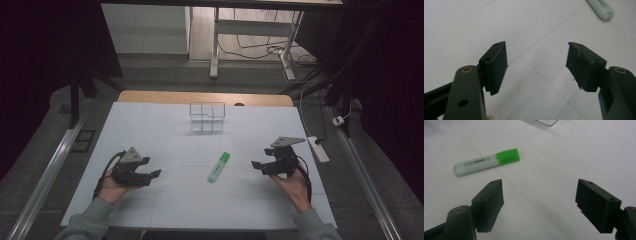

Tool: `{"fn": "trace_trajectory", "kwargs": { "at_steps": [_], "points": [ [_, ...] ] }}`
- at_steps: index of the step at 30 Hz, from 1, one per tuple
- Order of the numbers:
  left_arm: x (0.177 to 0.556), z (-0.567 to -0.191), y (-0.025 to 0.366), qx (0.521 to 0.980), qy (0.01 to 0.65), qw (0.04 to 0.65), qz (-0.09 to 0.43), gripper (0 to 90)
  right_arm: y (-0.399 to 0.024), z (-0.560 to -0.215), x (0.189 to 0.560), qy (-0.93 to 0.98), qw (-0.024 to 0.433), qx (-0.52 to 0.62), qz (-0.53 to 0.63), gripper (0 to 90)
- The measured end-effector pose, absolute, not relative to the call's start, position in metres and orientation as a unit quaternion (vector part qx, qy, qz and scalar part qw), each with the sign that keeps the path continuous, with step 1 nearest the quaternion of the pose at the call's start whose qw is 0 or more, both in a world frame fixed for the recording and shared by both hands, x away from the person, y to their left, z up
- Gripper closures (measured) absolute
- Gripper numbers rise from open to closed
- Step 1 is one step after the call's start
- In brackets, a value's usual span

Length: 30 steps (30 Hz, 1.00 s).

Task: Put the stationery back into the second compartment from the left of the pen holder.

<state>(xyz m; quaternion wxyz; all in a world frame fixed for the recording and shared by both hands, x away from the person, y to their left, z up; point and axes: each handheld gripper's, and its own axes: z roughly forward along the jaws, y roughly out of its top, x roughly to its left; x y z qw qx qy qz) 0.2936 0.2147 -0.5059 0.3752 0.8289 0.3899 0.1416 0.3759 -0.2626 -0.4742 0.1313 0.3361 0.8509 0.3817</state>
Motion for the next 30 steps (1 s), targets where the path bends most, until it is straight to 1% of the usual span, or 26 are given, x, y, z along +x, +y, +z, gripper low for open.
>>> {"fn": "trace_trajectory", "kwargs": {
  "at_steps": [8,19,22,26,29,30],
  "points": [
    [0.295,-0.507,0.212,0.834,0.385,0.371,0.138,32.7,-0.248,-0.473,0.389,0.856,0.126,0.338,0.371,23.0],
    [0.297,-0.509,0.213,0.835,0.386,0.369,0.135,32.2,-0.220,-0.470,0.415,0.863,0.118,0.337,0.358,29.4],
    [0.297,-0.509,0.213,0.835,0.385,0.369,0.136,32.2,-0.214,-0.471,0.421,0.864,0.117,0.339,0.354,34.1],
    [0.297,-0.509,0.214,0.834,0.386,0.371,0.136,32.2,-0.207,-0.476,0.426,0.867,0.109,0.338,0.350,47.8],
    [0.297,-0.509,0.214,0.834,0.386,0.369,0.137,32.3,-0.202,-0.481,0.429,0.871,0.103,0.335,0.345,60.6],
    [0.297,-0.509,0.214,0.835,0.385,0.368,0.137,32.3,-0.200,-0.482,0.429,0.875,0.108,0.329,0.340,64.7]
  ]
}}
